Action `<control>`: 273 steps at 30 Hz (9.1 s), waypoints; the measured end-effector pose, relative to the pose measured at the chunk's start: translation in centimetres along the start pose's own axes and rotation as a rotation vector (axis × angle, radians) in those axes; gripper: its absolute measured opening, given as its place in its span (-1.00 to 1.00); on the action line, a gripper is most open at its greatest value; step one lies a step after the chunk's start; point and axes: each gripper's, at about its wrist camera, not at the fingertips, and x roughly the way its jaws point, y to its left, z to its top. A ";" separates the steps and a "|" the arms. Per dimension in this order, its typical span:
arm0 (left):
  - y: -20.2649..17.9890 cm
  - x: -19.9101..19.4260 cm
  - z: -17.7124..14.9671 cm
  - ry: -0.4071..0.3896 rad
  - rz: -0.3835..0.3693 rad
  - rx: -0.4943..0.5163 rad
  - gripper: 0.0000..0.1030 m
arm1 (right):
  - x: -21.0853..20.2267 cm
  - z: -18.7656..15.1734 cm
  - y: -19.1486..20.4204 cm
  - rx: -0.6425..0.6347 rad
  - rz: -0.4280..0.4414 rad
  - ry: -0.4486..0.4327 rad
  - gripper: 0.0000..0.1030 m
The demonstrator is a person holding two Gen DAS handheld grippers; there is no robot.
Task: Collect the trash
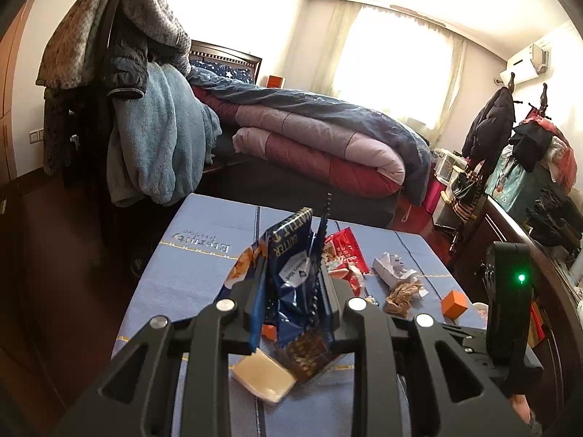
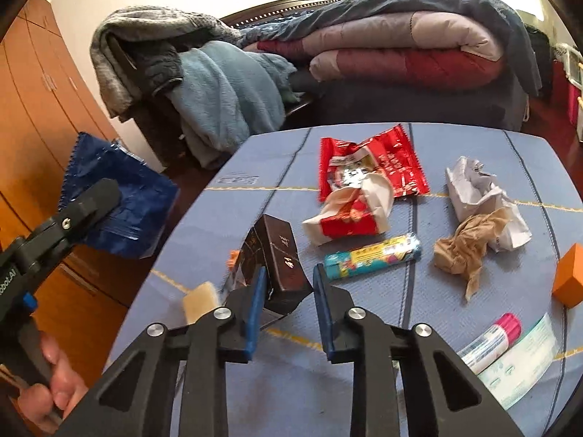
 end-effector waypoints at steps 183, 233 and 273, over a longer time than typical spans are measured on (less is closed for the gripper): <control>-14.6 12.0 -7.4 0.350 -0.106 0.285 -0.54 | -14.4 -6.8 -12.9 0.171 -0.361 -0.108 0.11; -45.0 12.8 -10.4 0.356 -0.552 0.537 -0.53 | -28.1 -12.7 -32.3 0.483 -0.654 -0.293 0.11; -22.6 16.4 -5.3 0.277 0.083 0.386 0.79 | -20.3 -7.7 -20.7 0.238 -0.505 -0.176 0.93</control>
